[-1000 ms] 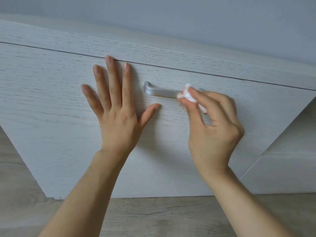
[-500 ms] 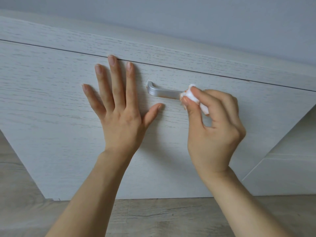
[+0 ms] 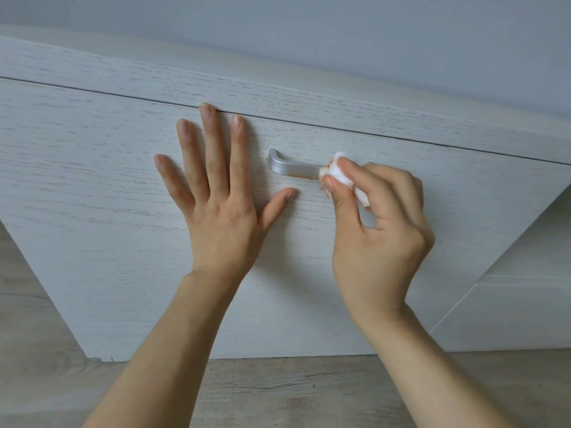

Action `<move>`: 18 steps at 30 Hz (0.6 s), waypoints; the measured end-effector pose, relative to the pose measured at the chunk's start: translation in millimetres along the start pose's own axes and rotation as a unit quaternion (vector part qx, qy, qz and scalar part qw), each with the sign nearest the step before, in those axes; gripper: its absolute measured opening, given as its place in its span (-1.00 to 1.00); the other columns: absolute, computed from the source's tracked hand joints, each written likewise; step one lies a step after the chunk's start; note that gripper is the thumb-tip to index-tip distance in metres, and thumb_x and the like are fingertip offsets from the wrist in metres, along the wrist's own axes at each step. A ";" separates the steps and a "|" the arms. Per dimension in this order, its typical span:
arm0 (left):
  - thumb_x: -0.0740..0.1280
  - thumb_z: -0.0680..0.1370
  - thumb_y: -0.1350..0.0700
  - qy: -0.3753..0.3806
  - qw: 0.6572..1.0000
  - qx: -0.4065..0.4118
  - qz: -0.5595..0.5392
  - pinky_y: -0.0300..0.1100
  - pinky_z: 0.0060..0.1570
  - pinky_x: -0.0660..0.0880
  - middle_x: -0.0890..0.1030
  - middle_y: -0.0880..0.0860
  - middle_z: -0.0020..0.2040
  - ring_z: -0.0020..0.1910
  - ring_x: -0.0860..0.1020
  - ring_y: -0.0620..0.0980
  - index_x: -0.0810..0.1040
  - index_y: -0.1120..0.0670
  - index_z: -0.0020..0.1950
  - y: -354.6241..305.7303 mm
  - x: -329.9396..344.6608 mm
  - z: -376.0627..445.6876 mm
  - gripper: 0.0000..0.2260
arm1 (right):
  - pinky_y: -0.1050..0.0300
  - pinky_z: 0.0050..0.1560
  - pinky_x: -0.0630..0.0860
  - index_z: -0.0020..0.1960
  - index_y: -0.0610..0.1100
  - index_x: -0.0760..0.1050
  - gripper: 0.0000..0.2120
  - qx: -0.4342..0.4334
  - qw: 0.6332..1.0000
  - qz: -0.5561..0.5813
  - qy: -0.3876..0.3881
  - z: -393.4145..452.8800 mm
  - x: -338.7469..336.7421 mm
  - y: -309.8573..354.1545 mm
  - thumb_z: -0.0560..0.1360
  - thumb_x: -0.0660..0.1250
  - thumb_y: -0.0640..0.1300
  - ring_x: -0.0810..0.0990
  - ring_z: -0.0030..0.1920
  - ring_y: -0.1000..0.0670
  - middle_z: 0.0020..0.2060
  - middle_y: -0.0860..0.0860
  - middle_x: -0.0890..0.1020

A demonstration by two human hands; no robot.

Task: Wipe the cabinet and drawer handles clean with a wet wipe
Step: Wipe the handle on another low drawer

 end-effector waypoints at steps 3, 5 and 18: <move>0.16 0.55 -0.30 0.001 1.000 0.000 -0.002 0.33 0.34 -0.07 0.21 0.39 0.44 0.41 0.06 0.35 0.11 0.26 0.50 0.6 -0.2 -0.3 -0.23 | -0.11 -0.15 0.55 -0.01 -0.23 0.63 -0.89 0.002 1.000 -0.006 -0.003 0.7 -12.7 -5.2 0.47 0.44 -0.27 0.57 -0.15 -0.05 -0.18 -0.04 0.59; 0.15 0.55 -0.30 0.002 1.000 -0.001 -0.002 0.33 0.33 -0.07 0.21 0.39 0.44 0.41 0.06 0.35 0.11 0.26 0.50 0.3 -0.2 0.0 -0.23 | -0.03 -0.12 0.57 -0.02 -0.26 0.63 -0.88 0.006 1.000 -0.001 0.003 -0.7 -13.2 -4.8 0.45 0.44 -0.31 0.59 -0.16 -0.12 -0.18 -0.03 0.56; 0.10 0.55 -0.32 -0.013 1.000 0.006 0.017 0.34 0.35 -0.01 0.25 0.36 0.44 0.41 0.12 0.35 0.10 0.22 0.50 0.3 4.4 -1.5 -0.25 | 0.09 -0.15 0.53 -0.03 -0.27 0.64 -0.91 -0.050 0.998 -0.024 0.042 8.9 -1.8 -2.6 0.46 0.44 -0.30 0.51 -0.21 -0.08 -0.24 -0.13 0.60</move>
Point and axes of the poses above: each hand's wrist, its own z-axis towards the middle knuckle, its own x-axis out of the palm, y = z × x, the point moved 2 cm from there along z, towards the middle knuckle
